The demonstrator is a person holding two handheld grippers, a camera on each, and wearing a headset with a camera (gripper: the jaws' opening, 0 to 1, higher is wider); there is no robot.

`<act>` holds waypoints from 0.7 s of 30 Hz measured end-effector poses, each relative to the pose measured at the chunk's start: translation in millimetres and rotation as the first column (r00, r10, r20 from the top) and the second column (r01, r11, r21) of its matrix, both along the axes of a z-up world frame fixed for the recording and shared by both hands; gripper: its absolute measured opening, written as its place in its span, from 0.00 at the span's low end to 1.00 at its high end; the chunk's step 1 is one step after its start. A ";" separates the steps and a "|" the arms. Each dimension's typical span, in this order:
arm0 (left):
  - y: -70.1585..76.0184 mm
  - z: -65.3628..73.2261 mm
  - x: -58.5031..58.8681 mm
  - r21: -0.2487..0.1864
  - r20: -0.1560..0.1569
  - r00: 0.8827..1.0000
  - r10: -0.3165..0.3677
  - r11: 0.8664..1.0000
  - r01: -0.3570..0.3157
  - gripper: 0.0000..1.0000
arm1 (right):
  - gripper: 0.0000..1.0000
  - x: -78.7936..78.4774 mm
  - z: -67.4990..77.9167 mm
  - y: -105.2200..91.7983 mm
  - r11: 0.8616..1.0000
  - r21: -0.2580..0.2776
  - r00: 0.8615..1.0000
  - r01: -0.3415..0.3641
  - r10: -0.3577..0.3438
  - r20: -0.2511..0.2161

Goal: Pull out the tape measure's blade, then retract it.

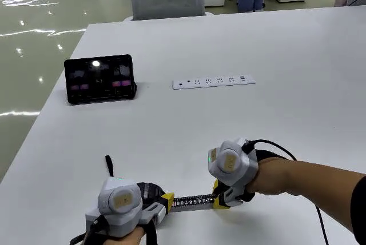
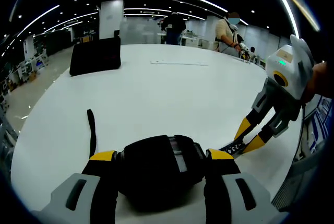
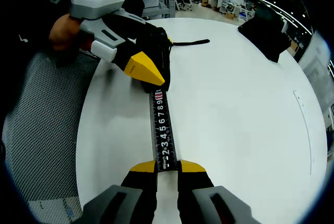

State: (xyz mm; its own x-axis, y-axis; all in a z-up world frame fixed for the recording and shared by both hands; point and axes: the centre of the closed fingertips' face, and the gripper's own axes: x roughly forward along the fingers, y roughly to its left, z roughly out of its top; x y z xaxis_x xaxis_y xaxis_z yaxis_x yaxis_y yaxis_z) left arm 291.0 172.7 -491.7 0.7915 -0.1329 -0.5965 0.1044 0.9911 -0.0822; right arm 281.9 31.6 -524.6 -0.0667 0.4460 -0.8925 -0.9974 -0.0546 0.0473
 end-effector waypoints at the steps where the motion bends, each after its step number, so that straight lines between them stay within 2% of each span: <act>1: 0.1 -0.1 -0.1 0.000 -0.001 1.000 0.000 1.000 0.000 0.62 | 0.11 0.2 -0.1 0.2 1.000 0.001 1.000 0.000 0.000 -0.002; 14: -0.4 -0.5 -0.8 0.005 -0.012 1.000 -0.006 1.000 0.006 0.62 | 0.11 -1.8 -1.1 7.5 1.000 -0.013 1.000 -0.010 0.010 0.009; 18: -0.6 -0.9 -0.4 0.003 -0.017 1.000 -0.010 1.000 0.010 0.62 | 0.11 -1.5 -0.8 9.5 1.000 0.005 1.000 0.006 -0.006 -0.006; 21: -0.6 -1.2 0.0 0.002 -0.017 1.000 -0.010 1.000 0.010 0.62 | 0.11 -2.2 -0.8 10.6 1.000 0.004 1.000 -0.002 0.002 0.002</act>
